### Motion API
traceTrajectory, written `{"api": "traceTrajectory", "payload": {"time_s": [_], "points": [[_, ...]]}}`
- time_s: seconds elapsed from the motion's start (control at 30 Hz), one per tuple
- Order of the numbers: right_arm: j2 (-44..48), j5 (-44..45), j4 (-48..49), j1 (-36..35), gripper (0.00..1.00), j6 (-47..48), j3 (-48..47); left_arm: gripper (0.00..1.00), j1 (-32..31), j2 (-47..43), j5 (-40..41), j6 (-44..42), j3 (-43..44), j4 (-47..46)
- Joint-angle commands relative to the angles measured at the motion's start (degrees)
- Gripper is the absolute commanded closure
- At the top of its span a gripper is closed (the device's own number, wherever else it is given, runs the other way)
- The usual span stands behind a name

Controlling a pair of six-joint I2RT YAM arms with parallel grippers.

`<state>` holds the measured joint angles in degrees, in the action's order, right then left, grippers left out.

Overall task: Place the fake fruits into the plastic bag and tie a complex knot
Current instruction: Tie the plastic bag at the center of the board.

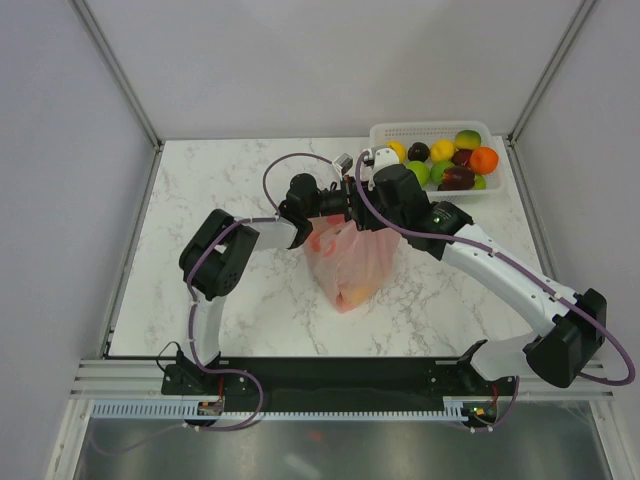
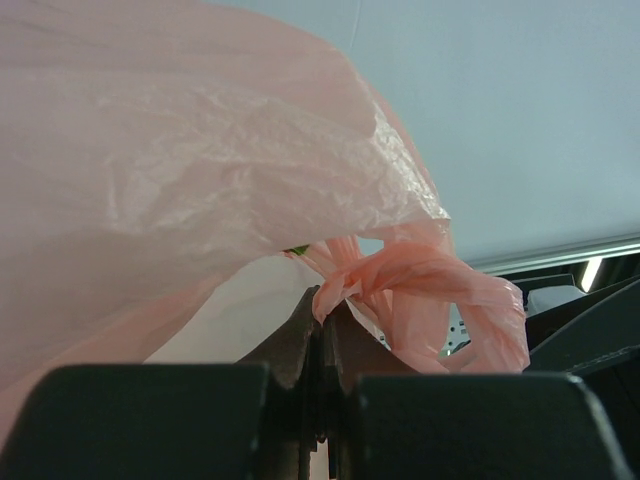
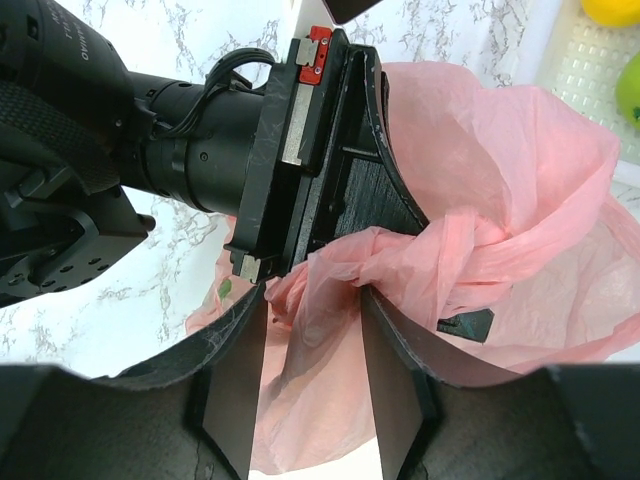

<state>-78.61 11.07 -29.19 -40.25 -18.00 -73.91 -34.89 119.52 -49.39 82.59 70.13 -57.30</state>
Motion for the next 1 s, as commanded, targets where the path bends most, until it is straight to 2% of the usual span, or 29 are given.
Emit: {"api": "traceTrajectory", "payload": {"time_s": [0.0, 0.27, 0.57, 0.73, 0.97], "points": [[1.18, 1.41, -0.60, 0.26, 0.49, -1.16, -1.94, 0.98, -0.35, -3.77, -0.36, -1.99, 1.24, -2.03], [2.05, 1.06, -1.92, 0.43, 0.41, -2.04, -3.08, 0.98, -0.35, -3.60, -0.36, -1.99, 1.24, -2.12], [2.93, 0.09, -3.42, 0.35, 0.41, -2.83, -4.49, 0.98, -0.35, -3.33, -0.54, -2.08, 1.33, -2.29], [3.29, -0.70, -4.30, 0.35, 0.35, -3.27, -5.10, 0.98, -0.35, -3.25, -0.54, -1.99, 1.41, -2.38], [5.04, -1.49, -4.73, 0.35, 0.34, -3.27, -5.98, 0.98, -0.35, -3.16, -0.89, -1.99, 1.50, -2.47]]}}
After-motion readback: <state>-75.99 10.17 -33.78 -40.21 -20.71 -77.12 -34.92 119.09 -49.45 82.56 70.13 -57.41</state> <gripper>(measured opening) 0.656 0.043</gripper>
